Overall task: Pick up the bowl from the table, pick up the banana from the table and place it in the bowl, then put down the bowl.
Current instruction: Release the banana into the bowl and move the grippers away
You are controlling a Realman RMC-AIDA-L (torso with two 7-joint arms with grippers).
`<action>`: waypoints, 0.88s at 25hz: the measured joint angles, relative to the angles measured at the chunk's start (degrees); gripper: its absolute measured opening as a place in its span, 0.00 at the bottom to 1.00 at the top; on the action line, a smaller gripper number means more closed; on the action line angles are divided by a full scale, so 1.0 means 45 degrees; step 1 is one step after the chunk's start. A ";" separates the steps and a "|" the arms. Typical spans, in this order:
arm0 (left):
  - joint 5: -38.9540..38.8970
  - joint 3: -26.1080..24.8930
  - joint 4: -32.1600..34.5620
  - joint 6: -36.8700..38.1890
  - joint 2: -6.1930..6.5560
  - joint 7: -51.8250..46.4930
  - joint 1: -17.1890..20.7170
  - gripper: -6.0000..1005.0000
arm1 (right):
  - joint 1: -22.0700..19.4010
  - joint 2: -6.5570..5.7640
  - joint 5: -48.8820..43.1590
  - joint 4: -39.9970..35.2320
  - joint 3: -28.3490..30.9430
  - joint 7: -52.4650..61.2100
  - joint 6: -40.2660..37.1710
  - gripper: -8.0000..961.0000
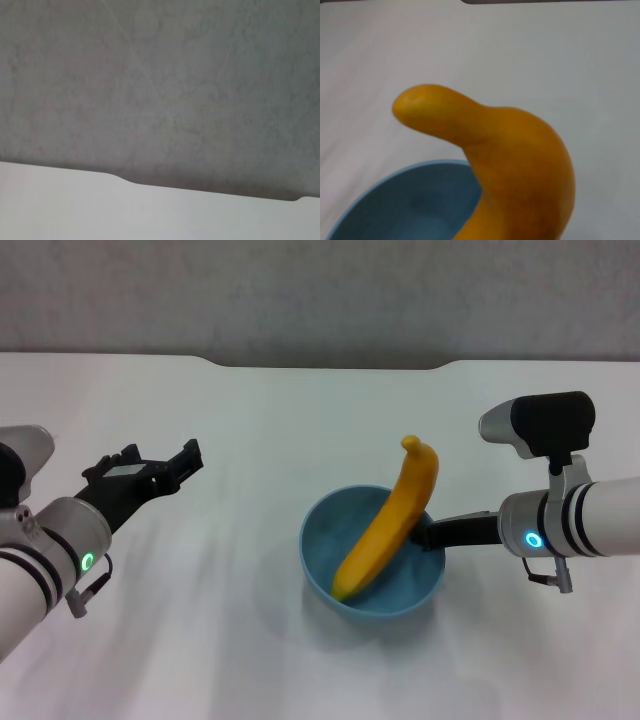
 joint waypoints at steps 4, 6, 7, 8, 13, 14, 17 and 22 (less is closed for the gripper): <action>0.0000 0.0000 0.0007 -0.0003 0.0000 -0.0109 0.0000 0.87 | 0.0000 0.0000 -0.0031 0.0000 0.0000 -0.0006 0.0006 0.09; 0.0000 0.0000 0.0008 -0.0013 0.0000 -0.0116 0.0000 0.87 | -0.0001 0.0000 -0.0045 0.0000 0.0000 -0.0019 0.0005 0.09; 0.0000 0.0000 0.0008 -0.0016 0.0000 -0.0121 0.0000 0.87 | -0.0004 0.0000 -0.0052 0.0000 0.0000 -0.0032 0.0005 0.09; 0.0000 0.0000 0.0008 -0.0018 0.0000 -0.0124 0.0002 0.87 | -0.0013 -0.0001 -0.0054 0.0000 0.0000 -0.0047 0.0003 0.09; 0.0000 -0.0029 0.0009 -0.0021 0.0000 -0.0128 0.0056 0.87 | -0.0097 -0.0010 -0.0103 0.0069 0.0000 -0.0093 0.0000 0.17; 0.0000 -0.0047 0.0013 -0.0021 0.0000 -0.0128 0.0068 0.87 | -0.0131 -0.0017 -0.0124 0.0112 0.0000 -0.0110 0.0003 0.21; 0.0000 -0.0073 0.0090 -0.0021 0.0000 -0.0128 0.0096 0.87 | -0.0322 -0.0036 -0.0152 0.0308 0.0000 -0.0258 0.0004 0.33; 0.0000 -0.0100 0.0123 -0.0021 0.0003 -0.0128 0.0107 0.87 | -0.1238 -0.0088 -0.0531 0.1305 0.0054 -0.0772 0.0004 0.57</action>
